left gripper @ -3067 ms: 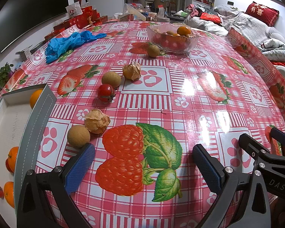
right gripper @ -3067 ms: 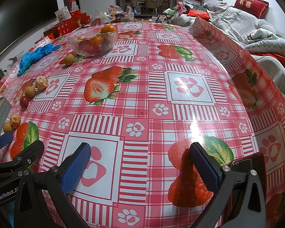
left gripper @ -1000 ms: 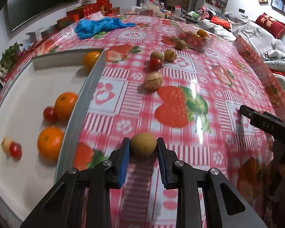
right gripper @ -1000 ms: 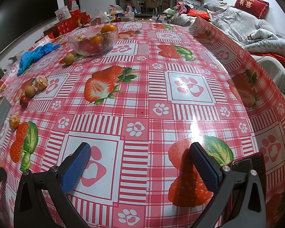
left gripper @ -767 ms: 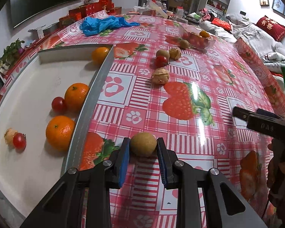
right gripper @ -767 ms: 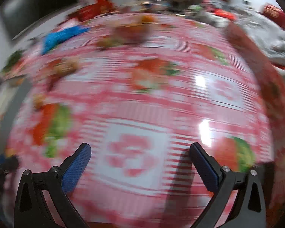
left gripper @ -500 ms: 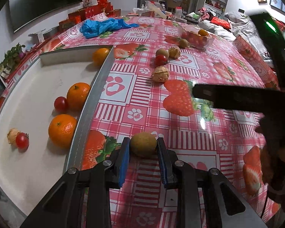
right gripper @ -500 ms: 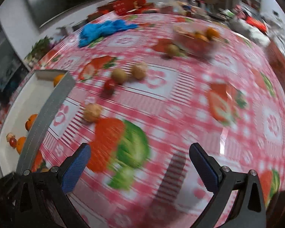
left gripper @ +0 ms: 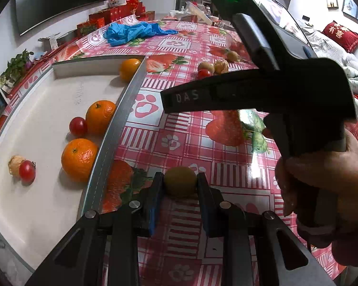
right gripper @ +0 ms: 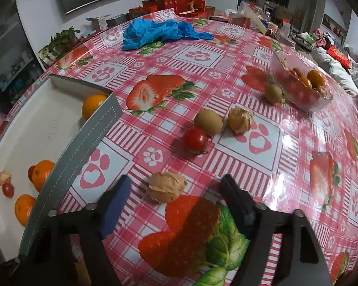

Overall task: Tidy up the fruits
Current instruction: 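Grasp a brown walnut with the right gripper while the left gripper holds the kiwi, then carry the kiwi in the left gripper over the white tray while the right gripper carries the walnut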

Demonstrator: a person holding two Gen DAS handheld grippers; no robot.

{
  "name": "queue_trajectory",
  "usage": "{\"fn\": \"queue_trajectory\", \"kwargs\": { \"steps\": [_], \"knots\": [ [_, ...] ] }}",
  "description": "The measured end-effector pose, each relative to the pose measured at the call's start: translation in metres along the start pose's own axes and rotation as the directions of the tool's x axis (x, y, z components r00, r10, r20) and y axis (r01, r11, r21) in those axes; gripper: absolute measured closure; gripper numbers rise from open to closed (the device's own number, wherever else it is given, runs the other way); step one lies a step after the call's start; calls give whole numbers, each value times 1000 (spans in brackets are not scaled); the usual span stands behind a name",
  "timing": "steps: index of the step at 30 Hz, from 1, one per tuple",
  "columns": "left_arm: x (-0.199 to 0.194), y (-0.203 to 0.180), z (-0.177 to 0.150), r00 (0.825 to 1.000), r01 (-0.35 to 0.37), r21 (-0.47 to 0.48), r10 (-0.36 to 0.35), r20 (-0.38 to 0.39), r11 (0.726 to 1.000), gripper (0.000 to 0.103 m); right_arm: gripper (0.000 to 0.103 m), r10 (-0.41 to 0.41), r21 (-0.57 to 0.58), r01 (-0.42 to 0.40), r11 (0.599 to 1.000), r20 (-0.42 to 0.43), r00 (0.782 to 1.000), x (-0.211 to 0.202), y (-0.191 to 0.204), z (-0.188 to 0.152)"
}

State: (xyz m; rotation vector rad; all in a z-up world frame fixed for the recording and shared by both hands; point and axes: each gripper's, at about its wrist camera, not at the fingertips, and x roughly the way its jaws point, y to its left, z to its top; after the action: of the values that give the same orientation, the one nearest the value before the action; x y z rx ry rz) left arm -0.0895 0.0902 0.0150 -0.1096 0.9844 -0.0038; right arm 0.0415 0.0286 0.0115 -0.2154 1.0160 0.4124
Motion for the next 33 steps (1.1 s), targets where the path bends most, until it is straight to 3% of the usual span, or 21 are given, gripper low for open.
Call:
{"fn": "queue_trajectory", "kwargs": {
  "steps": [5,14,24,33],
  "knots": [
    [0,-1,0,1000,-7,7,7,0,1000,74,75,37,17,-37,999,9,999,-3,-6,2],
    [-1,2,-2,1000,12,-14,-12,-1,1000,74,75,149,146,-149,978,11,989,-32,-51,-31],
    [-7,1,-5,999,41,-21,-41,-15,999,74,75,158,199,-161,967,27,987,-57,-78,-70],
    [-23,-2,1,999,39,1,-39,11,999,74,75,185,228,-189,955,36,982,-66,-84,-81]
  ]
}}
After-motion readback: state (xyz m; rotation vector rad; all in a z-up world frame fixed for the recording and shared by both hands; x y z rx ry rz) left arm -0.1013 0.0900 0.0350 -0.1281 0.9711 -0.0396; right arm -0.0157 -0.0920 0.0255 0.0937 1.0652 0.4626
